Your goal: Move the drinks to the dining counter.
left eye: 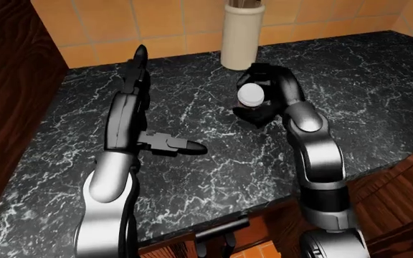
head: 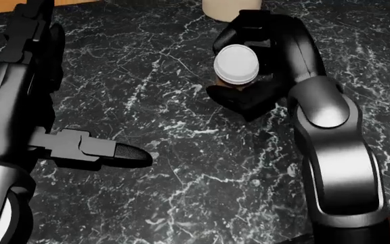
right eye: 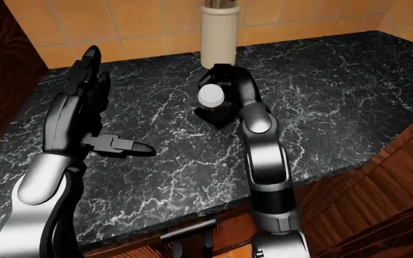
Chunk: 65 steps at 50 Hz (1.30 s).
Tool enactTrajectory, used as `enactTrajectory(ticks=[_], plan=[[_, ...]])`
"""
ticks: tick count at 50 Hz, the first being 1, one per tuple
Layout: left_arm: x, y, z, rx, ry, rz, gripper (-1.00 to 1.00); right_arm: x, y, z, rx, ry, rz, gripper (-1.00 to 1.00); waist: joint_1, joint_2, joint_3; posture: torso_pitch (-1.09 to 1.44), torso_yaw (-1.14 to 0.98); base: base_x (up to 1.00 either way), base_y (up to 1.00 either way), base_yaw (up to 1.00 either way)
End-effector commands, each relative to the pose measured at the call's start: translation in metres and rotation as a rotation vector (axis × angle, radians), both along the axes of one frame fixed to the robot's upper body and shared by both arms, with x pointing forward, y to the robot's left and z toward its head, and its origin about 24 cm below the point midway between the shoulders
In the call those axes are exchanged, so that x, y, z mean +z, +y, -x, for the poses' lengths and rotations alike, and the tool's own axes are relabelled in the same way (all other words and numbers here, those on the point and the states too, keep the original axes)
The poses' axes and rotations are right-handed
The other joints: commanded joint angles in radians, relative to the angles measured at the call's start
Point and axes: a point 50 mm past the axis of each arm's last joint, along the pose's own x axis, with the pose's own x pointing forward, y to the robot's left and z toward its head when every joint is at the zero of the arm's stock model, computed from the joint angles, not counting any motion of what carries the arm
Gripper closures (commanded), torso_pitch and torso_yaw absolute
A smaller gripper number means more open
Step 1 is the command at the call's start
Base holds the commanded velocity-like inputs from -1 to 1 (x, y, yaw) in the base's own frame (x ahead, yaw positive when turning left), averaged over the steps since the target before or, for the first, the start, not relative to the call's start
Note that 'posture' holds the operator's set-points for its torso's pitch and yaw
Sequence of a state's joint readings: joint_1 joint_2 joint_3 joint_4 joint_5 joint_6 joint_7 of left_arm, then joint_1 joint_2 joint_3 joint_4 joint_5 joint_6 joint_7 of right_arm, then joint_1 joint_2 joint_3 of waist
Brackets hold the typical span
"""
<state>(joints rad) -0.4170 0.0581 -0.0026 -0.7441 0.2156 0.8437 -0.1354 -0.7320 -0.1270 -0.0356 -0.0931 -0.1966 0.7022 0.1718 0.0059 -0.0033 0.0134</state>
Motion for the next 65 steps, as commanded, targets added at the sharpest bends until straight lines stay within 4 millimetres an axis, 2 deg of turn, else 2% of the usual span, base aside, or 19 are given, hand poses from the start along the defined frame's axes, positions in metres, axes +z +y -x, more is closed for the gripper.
enactTrajectory(ticks=[1, 24, 27, 29, 30, 31, 33, 34, 38, 41, 49, 52, 53, 54, 56, 58, 61, 64, 65], plan=[[0.012, -0.002, 0.005, -0.007, -0.079, -0.001, -1.0, 0.023, 0.001, 0.005, 0.017, -0.115, -0.013, 1.0, -0.002, 0.004, -0.053, 0.0, 0.0, -0.81, 0.0, 0.0], [0.013, -0.004, 0.005, -0.009, -0.081, 0.001, -1.0, 0.026, 0.008, 0.008, 0.046, -0.148, -0.041, 1.0, -0.008, 0.051, -0.026, 0.0, 0.0, -0.82, 0.0, 0.0], [0.012, -0.004, 0.005, -0.008, -0.081, 0.0, -1.0, 0.024, 0.007, 0.007, 0.048, -0.15, -0.047, 1.0, -0.001, 0.015, -0.005, 0.0, 0.0, -0.59, 0.0, 0.0], [0.012, -0.004, 0.006, -0.009, -0.082, 0.003, -1.0, 0.025, 0.009, 0.007, 0.05, -0.149, -0.046, 1.0, -0.001, -0.068, 0.0, 0.0, 0.0, -0.23, 0.0, 0.0], [0.012, -0.005, 0.005, -0.011, -0.082, 0.003, -1.0, 0.024, 0.009, 0.007, 0.052, -0.149, -0.045, 1.0, -0.016, -0.063, 0.049, 0.0, 0.0, 0.0, 0.0, 0.0], [0.012, -0.005, 0.004, -0.012, -0.082, 0.003, -1.0, 0.025, 0.009, 0.007, 0.052, -0.149, -0.045, 1.0, -0.025, -0.053, 0.051, 0.0, 0.0, 0.0, 0.0, 0.0], [0.011, -0.005, 0.004, -0.011, -0.081, 0.001, -1.0, 0.025, 0.009, 0.008, 0.052, -0.15, -0.043, 1.0, 0.008, -0.09, -0.02, 0.0, 0.0, 0.0, 0.0, 0.0], [0.011, -0.004, 0.004, -0.009, -0.08, 0.001, -1.0, 0.024, 0.009, 0.008, 0.054, -0.149, -0.04, 1.0, 0.023, -0.091, -0.01, 0.0, 0.0, -0.04, 0.0, 0.0], [0.011, -0.005, 0.005, -0.009, -0.081, 0.001, -1.0, 0.023, 0.01, 0.009, 0.057, -0.151, -0.04, 1.0, 0.024, -0.058, -0.047, 0.0, 0.0, -0.71, 0.0, 0.0], [0.012, -0.004, 0.005, -0.008, -0.082, 0.003, -1.0, 0.024, 0.01, 0.01, 0.058, -0.155, -0.032, 1.0, 0.019, -0.03, -0.034, 0.0, 0.0, -0.83, 0.05, 0.0], [0.011, -0.003, 0.005, -0.005, -0.081, 0.002, -1.0, 0.024, 0.012, 0.012, 0.062, -0.154, -0.029, 1.0, -0.022, -0.037, 0.004, 0.0, 0.0, -0.85, 0.37, 0.0], [0.011, -0.003, 0.005, -0.005, -0.081, 0.002, -1.0, 0.023, 0.011, 0.012, 0.062, -0.155, -0.028, 1.0, -0.033, 0.032, 0.011, 0.0, 0.0, -0.86, 0.45, 0.0], [0.011, -0.003, 0.005, -0.005, -0.081, 0.002, -1.0, 0.023, 0.012, 0.012, 0.063, -0.155, -0.026, 1.0, -0.024, 0.095, -0.009, 0.0, 0.0, -0.91, 0.45, 0.0], [0.011, -0.003, 0.005, -0.005, -0.081, 0.002, -1.0, 0.023, 0.012, 0.012, 0.064, -0.155, -0.027, 1.0, 0.0, 0.025, 0.031, 0.0, 0.0, -0.91, 0.45, 0.0], [0.009, -0.003, 0.004, -0.004, -0.08, 0.001, -1.0, 0.021, 0.013, 0.013, 0.067, -0.156, -0.024, 1.0, -0.014, 0.059, -0.045, 0.0, 0.0, -0.91, 0.48, 0.0], [0.009, -0.002, 0.004, -0.004, -0.08, 0.003, -1.0, 0.021, 0.013, 0.014, 0.069, -0.156, -0.028, 1.0, -0.017, 0.059, -0.045, 0.0, 0.0, -0.7, 0.59, 0.0], [0.009, -0.002, 0.004, -0.003, -0.08, 0.002, -1.0, 0.019, 0.012, 0.014, 0.059, -0.159, -0.026, 1.0, -0.039, -0.025, 0.059, 0.0, 0.0, -0.03, 0.95, 0.0], [0.01, -0.002, 0.004, -0.003, -0.08, 0.003, -1.0, 0.02, 0.011, 0.015, 0.059, -0.163, -0.033, 1.0, 0.01, -0.097, -0.014, 0.0, 0.0, 0.0, 0.0, 1.0], [0.01, -0.002, 0.004, -0.002, -0.081, 0.003, -1.0, 0.02, 0.012, 0.015, 0.061, -0.163, -0.031, 1.0, 0.005, -0.032, 0.043, 0.0, 0.0, 0.0, 0.0, 1.0]])
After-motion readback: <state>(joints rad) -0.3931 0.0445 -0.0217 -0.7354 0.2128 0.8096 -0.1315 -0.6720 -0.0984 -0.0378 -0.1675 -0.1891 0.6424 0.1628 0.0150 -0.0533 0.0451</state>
